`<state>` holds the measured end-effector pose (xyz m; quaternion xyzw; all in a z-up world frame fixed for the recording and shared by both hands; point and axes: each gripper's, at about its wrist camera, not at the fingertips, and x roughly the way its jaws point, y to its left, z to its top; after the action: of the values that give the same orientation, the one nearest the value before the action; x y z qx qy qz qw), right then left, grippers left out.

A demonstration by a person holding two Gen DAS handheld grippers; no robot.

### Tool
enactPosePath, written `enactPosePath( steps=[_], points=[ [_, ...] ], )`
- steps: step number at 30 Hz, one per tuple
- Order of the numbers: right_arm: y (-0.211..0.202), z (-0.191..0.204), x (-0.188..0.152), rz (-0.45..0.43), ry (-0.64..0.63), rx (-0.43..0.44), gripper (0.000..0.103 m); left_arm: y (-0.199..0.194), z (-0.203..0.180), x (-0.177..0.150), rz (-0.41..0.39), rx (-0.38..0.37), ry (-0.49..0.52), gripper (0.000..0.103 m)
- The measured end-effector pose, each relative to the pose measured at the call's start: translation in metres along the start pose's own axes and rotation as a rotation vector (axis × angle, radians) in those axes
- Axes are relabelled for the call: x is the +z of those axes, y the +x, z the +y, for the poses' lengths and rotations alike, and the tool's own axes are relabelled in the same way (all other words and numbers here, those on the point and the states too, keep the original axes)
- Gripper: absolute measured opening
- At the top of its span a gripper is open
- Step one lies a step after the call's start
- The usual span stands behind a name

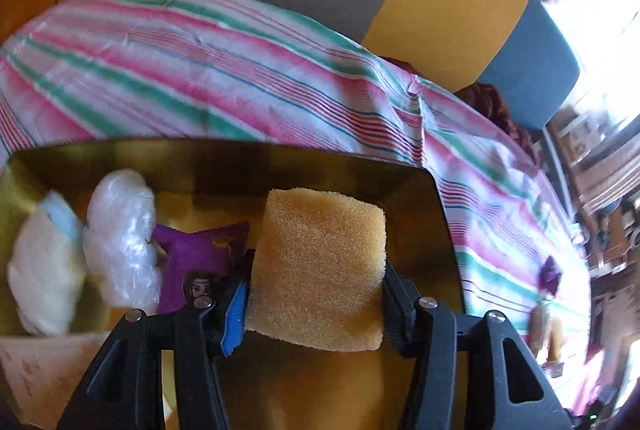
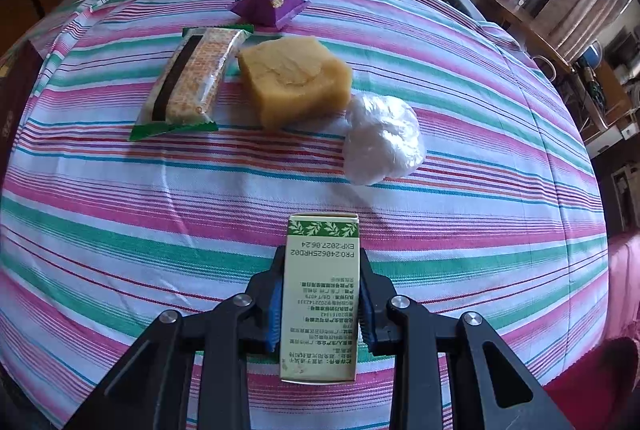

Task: Organize objects
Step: 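Lower the yellow sponge into the gold tray and open the left tool, then carry the green-white medicine box over the gold tray with the right tool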

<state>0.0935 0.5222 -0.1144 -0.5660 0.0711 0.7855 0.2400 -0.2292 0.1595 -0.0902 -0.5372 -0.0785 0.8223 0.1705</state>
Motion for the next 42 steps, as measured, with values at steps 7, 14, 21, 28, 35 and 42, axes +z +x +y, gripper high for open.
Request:
enactPosePath(
  steps=[7,14,21,28,35,42],
  points=[
    [0.000,0.000,0.000,0.000,0.002,-0.001,0.032,-0.010,0.004,0.003,-0.006,-0.019,0.014,0.069],
    [0.000,-0.001,0.001,-0.002,0.001,-0.002,0.032,-0.060,0.000,-0.018,-0.123,0.004,0.078,0.068],
    [-0.002,0.003,0.000,-0.008,-0.012,-0.020,0.030,-0.115,-0.005,-0.078,-0.241,0.081,0.207,0.068],
    [-0.002,0.003,0.000,-0.012,-0.011,-0.028,0.030,-0.139,0.005,-0.115,-0.243,0.122,0.218,0.067],
    [-0.005,0.008,-0.003,-0.018,-0.012,-0.040,0.030,-0.150,0.013,-0.140,-0.243,0.118,0.214,0.058],
    [-0.008,0.012,-0.004,-0.021,-0.009,-0.050,0.030,-0.154,0.019,-0.149,-0.230,0.121,0.207,0.058]
  ],
)
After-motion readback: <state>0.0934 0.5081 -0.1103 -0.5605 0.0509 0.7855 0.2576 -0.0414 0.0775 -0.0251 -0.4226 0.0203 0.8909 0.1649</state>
